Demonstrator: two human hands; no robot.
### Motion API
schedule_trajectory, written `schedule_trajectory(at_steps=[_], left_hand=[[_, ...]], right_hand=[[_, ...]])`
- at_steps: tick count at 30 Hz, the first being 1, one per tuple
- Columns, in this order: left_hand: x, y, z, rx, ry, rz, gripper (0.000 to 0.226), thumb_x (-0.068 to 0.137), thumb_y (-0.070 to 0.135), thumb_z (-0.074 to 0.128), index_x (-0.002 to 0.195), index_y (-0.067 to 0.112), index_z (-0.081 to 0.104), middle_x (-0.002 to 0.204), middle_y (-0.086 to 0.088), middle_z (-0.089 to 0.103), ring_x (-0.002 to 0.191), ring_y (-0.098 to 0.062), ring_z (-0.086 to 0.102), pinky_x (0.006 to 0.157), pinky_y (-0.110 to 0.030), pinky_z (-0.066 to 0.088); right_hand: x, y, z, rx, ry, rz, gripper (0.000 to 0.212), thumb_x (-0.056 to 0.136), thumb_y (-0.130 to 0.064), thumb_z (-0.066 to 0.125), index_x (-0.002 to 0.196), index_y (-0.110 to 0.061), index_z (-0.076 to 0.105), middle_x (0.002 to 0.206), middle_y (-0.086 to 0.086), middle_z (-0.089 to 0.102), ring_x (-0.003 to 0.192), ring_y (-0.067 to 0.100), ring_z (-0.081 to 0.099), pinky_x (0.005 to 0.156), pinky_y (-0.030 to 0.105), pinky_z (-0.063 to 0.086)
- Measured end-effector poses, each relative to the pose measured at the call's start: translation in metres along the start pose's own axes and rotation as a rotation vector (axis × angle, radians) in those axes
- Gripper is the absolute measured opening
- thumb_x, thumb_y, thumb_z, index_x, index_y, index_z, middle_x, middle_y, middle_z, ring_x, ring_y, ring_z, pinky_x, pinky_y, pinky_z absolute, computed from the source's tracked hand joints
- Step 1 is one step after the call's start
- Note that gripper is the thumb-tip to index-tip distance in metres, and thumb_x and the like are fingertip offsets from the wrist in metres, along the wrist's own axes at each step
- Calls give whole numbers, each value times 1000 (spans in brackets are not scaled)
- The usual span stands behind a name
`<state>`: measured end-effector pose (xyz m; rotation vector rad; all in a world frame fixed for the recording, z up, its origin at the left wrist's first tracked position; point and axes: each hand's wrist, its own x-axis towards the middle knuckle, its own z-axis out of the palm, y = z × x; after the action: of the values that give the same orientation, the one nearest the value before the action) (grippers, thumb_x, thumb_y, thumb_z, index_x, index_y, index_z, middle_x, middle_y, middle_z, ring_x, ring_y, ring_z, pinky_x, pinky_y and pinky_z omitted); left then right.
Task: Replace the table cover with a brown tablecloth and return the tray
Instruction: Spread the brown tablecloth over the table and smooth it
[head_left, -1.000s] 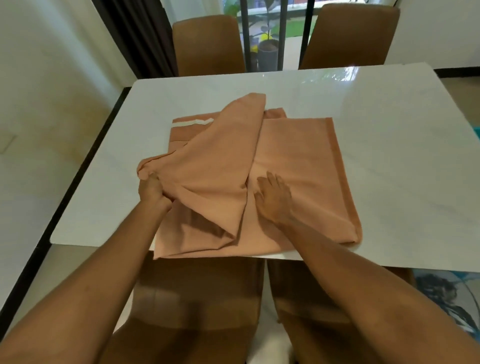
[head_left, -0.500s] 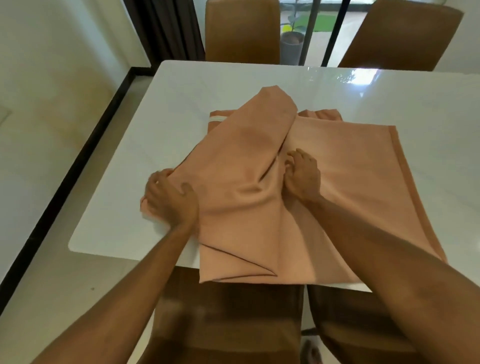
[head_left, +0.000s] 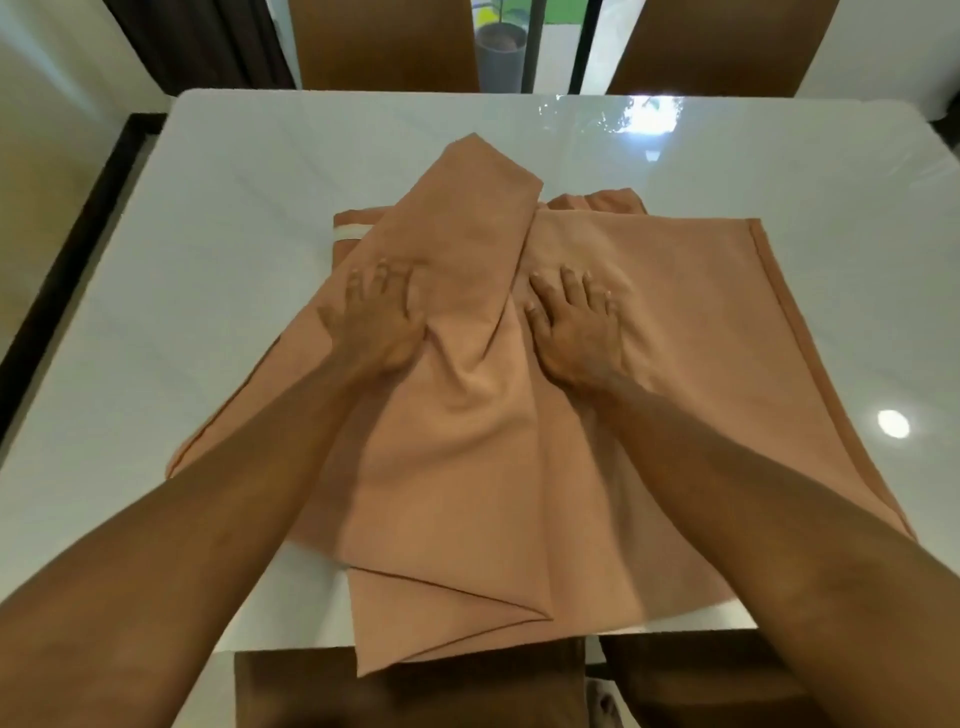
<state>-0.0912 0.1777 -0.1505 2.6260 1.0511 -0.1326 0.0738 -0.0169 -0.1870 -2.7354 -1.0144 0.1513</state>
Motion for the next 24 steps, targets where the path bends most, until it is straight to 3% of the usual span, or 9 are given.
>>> schedule_trajectory(at_steps=[2,7,13,16,18,20,22,24], left_hand=[[-10,-20,4,-28,10,-96,60,101,48,24,158,34,9,167,1,6,152,-34,5,117,-67,7],[-44,-55,21,-21,106,-113,58,104,41,16,160,27,7,167,-3,9,154,-28,3,122,-55,0],[-67,-91,18,-30,197,-157,56,103,29,26,157,18,20,163,-13,22,151,-32,16,122,-56,7],[-85,-126,6,-3,221,-276,58,101,25,31,157,14,20,162,-19,22,150,-35,16,121,-58,7],[-101,-141,-5,41,216,-376,60,100,26,32,157,13,16,163,-20,18,151,-36,10,121,-59,4],[-111,-143,-18,103,220,-388,63,98,25,37,156,11,17,163,-21,16,152,-38,6,120,-59,1],[-108,-131,-27,181,231,-257,61,88,16,46,147,7,33,154,-24,34,145,-42,23,118,-62,14],[-95,-105,-27,156,201,-126,58,79,19,46,135,8,48,138,-21,51,129,-40,43,107,-61,35]], right_hand=[[-3,20,-8,-10,0,13,55,104,-58,16,155,-40,28,167,4,19,153,31,15,123,52,8],[-17,60,-18,-45,-6,22,57,103,-61,13,157,-41,23,168,3,18,153,32,15,123,55,9],[-41,106,-29,-32,-18,87,58,103,-64,12,157,-43,17,168,2,14,155,31,11,123,55,7],[-49,126,-35,-30,-40,97,59,103,-63,11,157,-41,16,169,3,12,155,32,9,123,57,6],[-51,128,-38,-15,-34,135,56,103,-57,16,156,-38,22,168,6,15,154,34,11,123,58,7],[-51,111,-42,12,30,189,50,102,-48,26,147,-31,39,161,12,30,148,37,26,119,60,16],[-45,76,-46,46,109,157,45,97,-41,35,134,-22,53,147,15,47,132,38,44,109,57,32],[-40,30,-43,80,114,69,44,96,-41,40,133,-22,56,146,12,49,128,36,48,106,53,35]])
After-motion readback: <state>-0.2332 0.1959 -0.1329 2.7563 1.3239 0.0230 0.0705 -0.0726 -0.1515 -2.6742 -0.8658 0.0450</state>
